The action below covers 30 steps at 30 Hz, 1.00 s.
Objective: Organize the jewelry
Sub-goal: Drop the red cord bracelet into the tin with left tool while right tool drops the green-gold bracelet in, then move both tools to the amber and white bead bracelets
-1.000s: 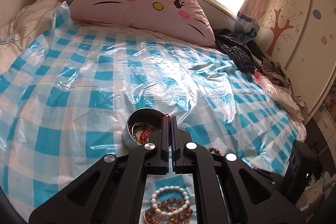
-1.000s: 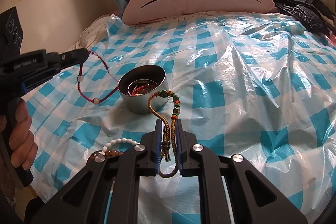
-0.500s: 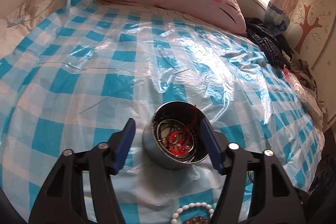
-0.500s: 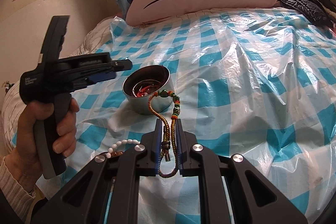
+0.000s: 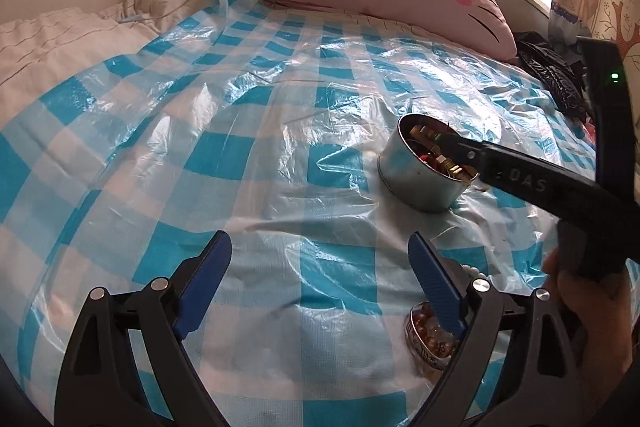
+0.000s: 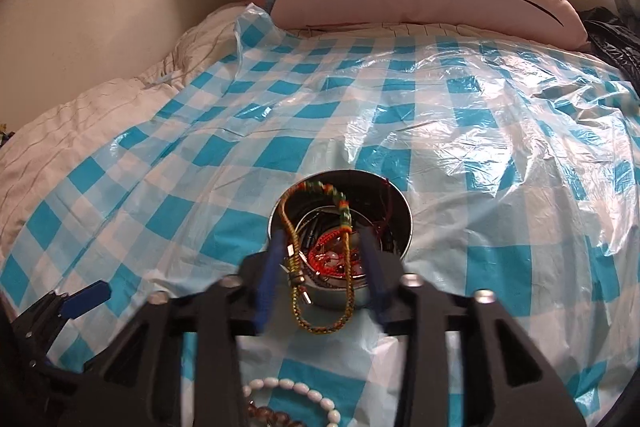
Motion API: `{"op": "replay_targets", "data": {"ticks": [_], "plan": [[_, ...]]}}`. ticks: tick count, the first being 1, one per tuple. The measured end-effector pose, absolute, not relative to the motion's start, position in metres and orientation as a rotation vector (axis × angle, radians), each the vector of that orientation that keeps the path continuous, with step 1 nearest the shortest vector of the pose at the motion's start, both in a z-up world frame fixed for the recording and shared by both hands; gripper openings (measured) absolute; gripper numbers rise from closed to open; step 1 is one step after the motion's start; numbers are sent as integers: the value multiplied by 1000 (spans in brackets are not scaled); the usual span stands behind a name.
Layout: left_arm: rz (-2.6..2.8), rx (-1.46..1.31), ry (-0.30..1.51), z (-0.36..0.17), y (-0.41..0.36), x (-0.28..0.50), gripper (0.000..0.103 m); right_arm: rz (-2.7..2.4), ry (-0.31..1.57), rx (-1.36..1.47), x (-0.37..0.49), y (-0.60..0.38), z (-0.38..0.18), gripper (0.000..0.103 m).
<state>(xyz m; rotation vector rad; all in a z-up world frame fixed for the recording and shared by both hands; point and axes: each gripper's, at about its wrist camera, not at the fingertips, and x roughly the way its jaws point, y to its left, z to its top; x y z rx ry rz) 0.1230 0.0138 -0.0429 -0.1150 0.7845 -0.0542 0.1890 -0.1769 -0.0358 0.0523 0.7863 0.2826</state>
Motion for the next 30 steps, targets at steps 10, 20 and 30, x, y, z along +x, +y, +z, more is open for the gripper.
{"op": "replay_targets", "data": {"ticks": [10, 20, 30], "plan": [[-51, -92, 778, -42, 9, 121, 86, 190, 742, 134, 121, -213, -31, 64], [11, -133, 803, -47, 22, 125, 87, 190, 942, 65, 107, -211, -60, 65], [9, -121, 828, -51, 19, 128, 87, 19, 986, -31, 115, -223, -79, 70]]}}
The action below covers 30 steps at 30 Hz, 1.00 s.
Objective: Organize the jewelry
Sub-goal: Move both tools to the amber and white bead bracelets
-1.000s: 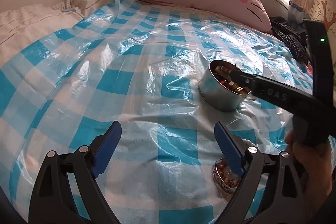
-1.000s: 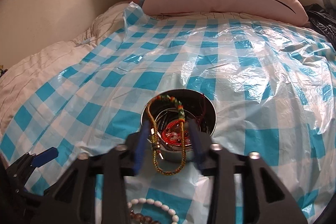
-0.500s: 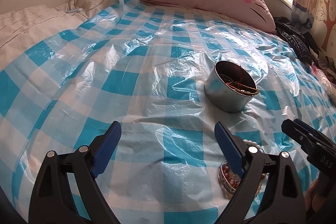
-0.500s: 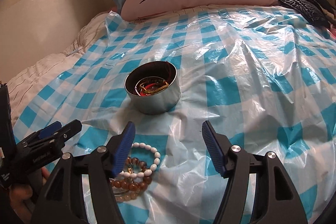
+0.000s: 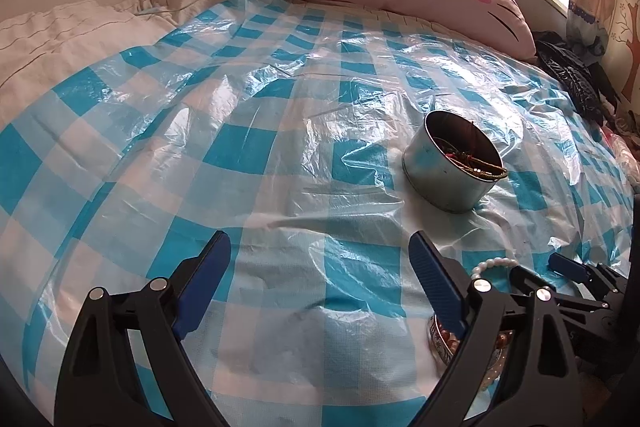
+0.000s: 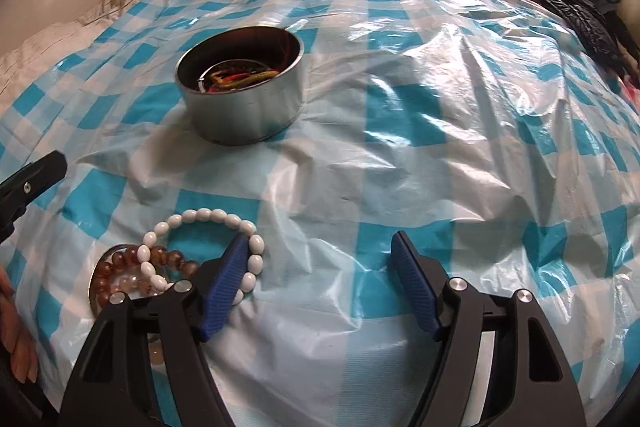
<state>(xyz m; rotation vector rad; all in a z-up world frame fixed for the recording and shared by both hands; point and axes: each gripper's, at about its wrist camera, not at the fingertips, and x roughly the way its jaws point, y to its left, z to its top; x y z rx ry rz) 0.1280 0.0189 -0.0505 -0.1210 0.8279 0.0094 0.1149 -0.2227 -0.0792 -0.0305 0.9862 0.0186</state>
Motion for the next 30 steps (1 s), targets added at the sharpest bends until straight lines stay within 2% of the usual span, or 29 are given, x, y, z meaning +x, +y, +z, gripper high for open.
{"op": "replay_targets", "data": {"ticks": [5, 10, 17, 25, 26, 30], "plan": [[7, -118, 828, -51, 18, 128, 87, -74, 958, 53, 112, -250, -73, 70], [6, -117, 833, -51, 17, 128, 87, -35, 971, 12, 115, -239, -74, 70], [-144, -103, 815, -48, 3, 124, 87, -54, 976, 51, 115, -247, -76, 75], [-339, 223, 853, -58, -73, 109, 87, -78, 962, 157, 113, -267, -75, 78], [-336, 235, 865, -60, -75, 110, 85, -77, 961, 165, 113, -268, -75, 79], [-345, 258, 941, -72, -80, 117, 64, -72, 961, 166, 114, -268, -74, 82]]}}
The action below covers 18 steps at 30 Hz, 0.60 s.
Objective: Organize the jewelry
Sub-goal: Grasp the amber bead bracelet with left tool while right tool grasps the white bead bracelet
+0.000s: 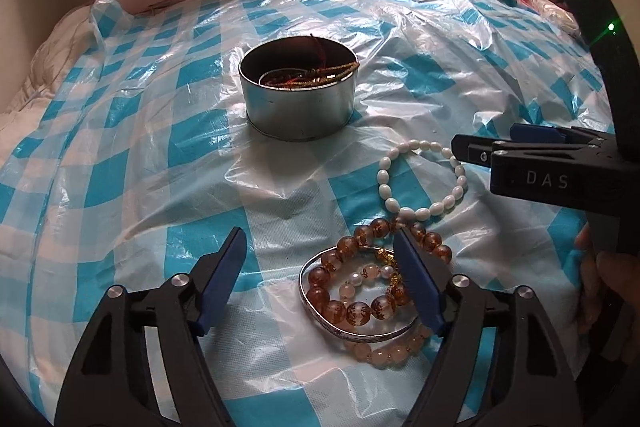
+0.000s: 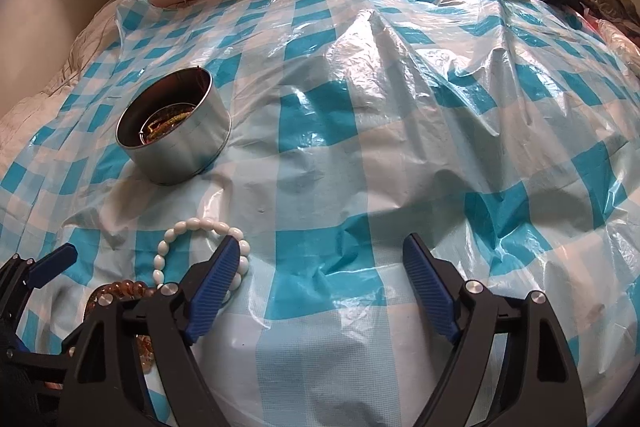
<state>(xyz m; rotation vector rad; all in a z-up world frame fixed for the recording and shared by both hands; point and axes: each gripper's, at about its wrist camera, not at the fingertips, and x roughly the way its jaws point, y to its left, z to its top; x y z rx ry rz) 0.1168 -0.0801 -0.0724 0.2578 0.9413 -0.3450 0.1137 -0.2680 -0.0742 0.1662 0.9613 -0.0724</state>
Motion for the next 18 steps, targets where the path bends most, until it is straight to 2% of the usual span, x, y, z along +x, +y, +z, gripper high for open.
{"op": "replay_targets", "data": {"ticks": [2, 5, 7, 9, 11, 18], "plan": [[-343, 270, 949, -76, -83, 119, 62, -69, 960, 168, 113, -268, -74, 82], [-326, 258, 954, -79, -80, 123, 52, -66, 959, 176, 113, -269, -74, 83], [-334, 220, 971, -81, -76, 128, 42, -65, 959, 176, 113, -270, -75, 83], [-338, 189, 979, -82, -72, 131, 24, -65, 959, 176, 113, -270, -75, 83], [-301, 182, 964, -81, -68, 133, 16, -66, 960, 176, 113, -270, -75, 83], [-149, -3, 952, -75, -22, 145, 13, -67, 955, 184, 112, -270, -74, 84]]}}
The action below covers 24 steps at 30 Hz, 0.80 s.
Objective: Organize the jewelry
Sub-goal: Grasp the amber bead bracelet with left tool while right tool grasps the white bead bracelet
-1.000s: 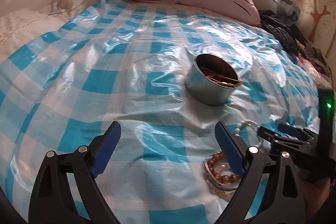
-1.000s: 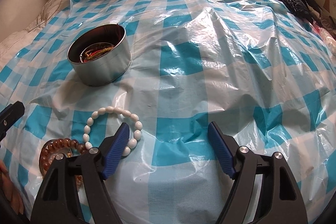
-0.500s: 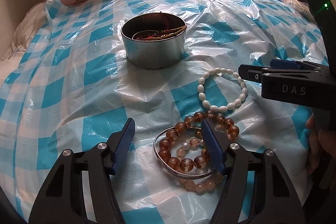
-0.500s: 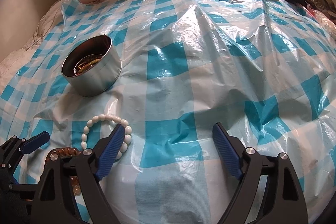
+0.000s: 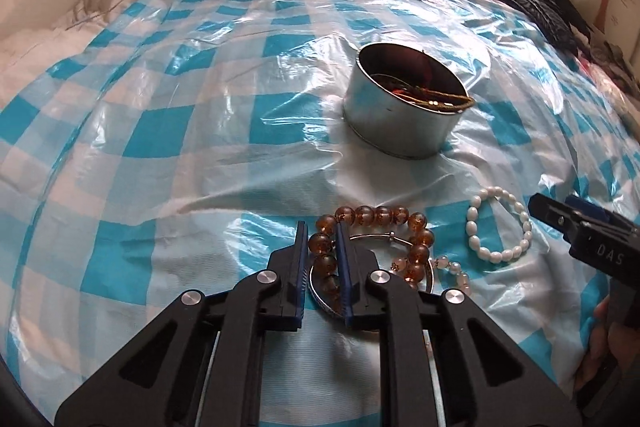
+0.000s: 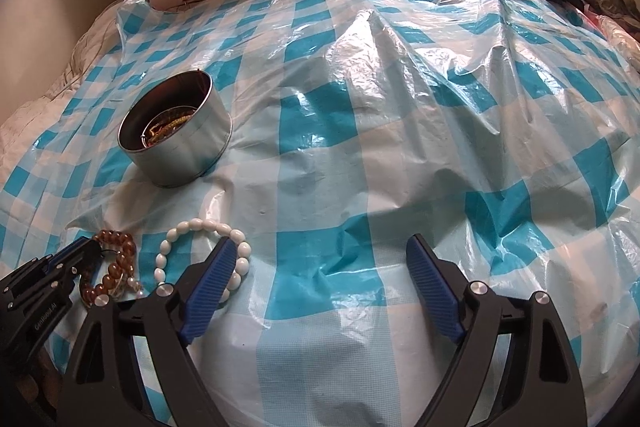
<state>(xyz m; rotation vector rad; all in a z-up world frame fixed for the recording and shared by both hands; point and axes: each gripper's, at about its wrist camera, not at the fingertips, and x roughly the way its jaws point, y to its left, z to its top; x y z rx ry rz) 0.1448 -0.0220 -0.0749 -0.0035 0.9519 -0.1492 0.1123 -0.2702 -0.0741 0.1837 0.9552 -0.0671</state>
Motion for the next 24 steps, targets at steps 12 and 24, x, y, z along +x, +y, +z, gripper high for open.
{"op": "replay_targets", "data": {"ticks": [12, 24], "plan": [[-229, 88, 919, -73, -45, 138, 10, -11, 923, 72, 111, -246, -66, 84], [-209, 11, 951, -76, -30, 145, 11, 133, 993, 46, 121, -224, -82, 44]]}}
